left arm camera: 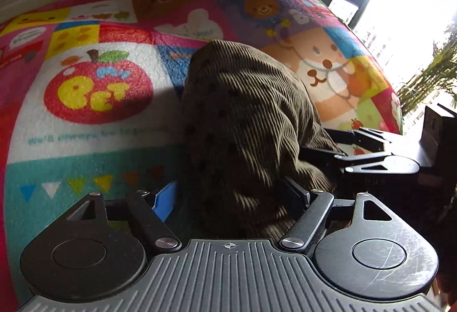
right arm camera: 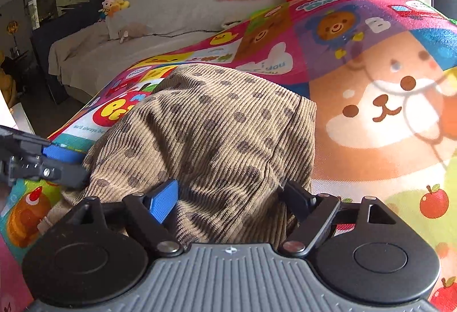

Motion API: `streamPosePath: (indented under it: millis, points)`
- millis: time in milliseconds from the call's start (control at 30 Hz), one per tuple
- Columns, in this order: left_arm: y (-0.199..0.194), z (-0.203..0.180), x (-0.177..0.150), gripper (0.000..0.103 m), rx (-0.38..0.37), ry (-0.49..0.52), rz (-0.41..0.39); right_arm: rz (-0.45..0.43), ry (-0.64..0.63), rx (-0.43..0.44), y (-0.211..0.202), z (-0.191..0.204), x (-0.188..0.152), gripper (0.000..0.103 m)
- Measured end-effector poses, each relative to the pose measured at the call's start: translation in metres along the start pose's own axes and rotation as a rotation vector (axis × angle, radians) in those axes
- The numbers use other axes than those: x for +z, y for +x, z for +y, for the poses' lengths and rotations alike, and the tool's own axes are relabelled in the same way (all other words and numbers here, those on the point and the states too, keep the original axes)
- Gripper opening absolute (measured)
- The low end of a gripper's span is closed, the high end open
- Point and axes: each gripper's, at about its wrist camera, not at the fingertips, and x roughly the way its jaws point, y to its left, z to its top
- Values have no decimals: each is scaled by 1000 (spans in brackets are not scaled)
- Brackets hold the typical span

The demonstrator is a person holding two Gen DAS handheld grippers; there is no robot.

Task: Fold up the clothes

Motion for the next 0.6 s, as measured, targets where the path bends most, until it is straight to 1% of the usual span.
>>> streamPosePath:
  millis: [67, 100, 133, 233, 267, 333, 400, 467, 533, 600]
  points:
    - [-4, -7, -6, 78, 12, 41, 7, -3, -1, 0, 0, 0, -1, 82]
    - [-8, -8, -4, 75, -5, 42, -3, -4, -1, -1, 0, 0, -1, 82]
    - [-13, -8, -2, 75, -26, 39, -16, -5, -2, -2, 0, 0, -1, 83]
    - [-26, -10, 4, 79, -91, 28, -55, -9, -1, -7, 0, 0, -1, 83]
    - [-29, -9, 8, 82, -107, 8, -77, -10, -1, -8, 0, 0, -2, 83]
    - [-33, -5, 15, 83, -128, -33, -118, -11, 0, -9, 0, 0, -2, 83]
    - [-30, -2, 22, 84, -115, -60, -136, -12, 0, -10, 0, 0, -1, 83]
    - [-18, -2, 24, 84, -86, -65, -115, -12, 0, -10, 0, 0, -2, 83]
    - [-4, -5, 23, 81, -63, -60, -75, -12, 3, -10, 0, 0, -2, 83]
    - [7, -8, 16, 71, -41, -35, -35, -13, 9, -7, -2, 0, -2, 83]
